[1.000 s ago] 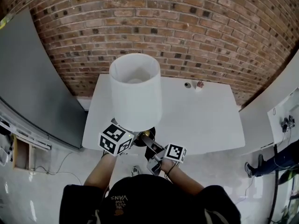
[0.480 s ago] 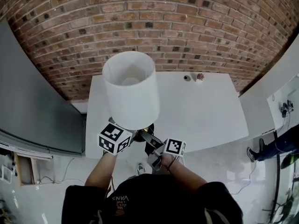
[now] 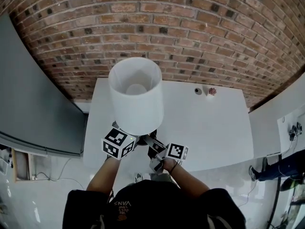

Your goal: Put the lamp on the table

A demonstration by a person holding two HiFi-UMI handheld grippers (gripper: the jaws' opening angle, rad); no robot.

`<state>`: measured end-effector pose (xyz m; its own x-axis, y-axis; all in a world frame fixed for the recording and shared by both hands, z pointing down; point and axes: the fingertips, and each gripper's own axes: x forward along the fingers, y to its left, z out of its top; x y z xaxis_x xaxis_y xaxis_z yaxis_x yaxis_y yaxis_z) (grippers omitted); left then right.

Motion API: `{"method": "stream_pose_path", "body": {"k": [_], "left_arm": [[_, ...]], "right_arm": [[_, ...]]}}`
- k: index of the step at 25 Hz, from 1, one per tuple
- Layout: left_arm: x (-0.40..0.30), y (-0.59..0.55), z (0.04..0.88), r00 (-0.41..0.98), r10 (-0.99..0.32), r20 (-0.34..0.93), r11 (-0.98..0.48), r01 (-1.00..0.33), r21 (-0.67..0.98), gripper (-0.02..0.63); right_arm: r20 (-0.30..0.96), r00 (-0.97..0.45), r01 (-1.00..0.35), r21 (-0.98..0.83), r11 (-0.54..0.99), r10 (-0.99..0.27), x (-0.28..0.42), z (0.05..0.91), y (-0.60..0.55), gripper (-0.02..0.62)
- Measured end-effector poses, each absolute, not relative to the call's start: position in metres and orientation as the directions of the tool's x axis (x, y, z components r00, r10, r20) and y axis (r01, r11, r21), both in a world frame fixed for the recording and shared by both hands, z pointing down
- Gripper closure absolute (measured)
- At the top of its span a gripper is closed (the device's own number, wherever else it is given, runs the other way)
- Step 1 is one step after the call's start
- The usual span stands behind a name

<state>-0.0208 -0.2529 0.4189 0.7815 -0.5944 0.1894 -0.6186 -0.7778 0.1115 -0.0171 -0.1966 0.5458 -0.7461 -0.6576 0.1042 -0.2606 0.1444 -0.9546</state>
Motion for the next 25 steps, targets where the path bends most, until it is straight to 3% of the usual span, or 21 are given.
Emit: {"method": "stream_pose_path", "body": {"k": [12, 20, 25], "left_arm": [[-0.004, -0.350, 0.461, 0.704, -0.680, 0.205, -0.695, -0.708, 0.123, 0.400], [0.000, -0.408, 0.491, 0.663, -0.722, 0.197, -0.665, -0.744, 0.070, 0.403], [-0.002, -0.442, 0.511, 0.624, -0.756, 0.197, -0.625, -0.778, 0.066, 0.403]], "right_arm": [[0.191, -0.735, -0.329, -0.940, 0.095, -0.651, 0.043, 0.576, -0.265, 0.419], [0.205, -0.703, -0.329, -0.943, 0.056, -0.681, 0.080, 0.584, -0.283, 0.437], [0.169, -0.712, -0.333, -0.936, 0.116, -0.682, 0.090, 0.577, -0.296, 0.446]]}}
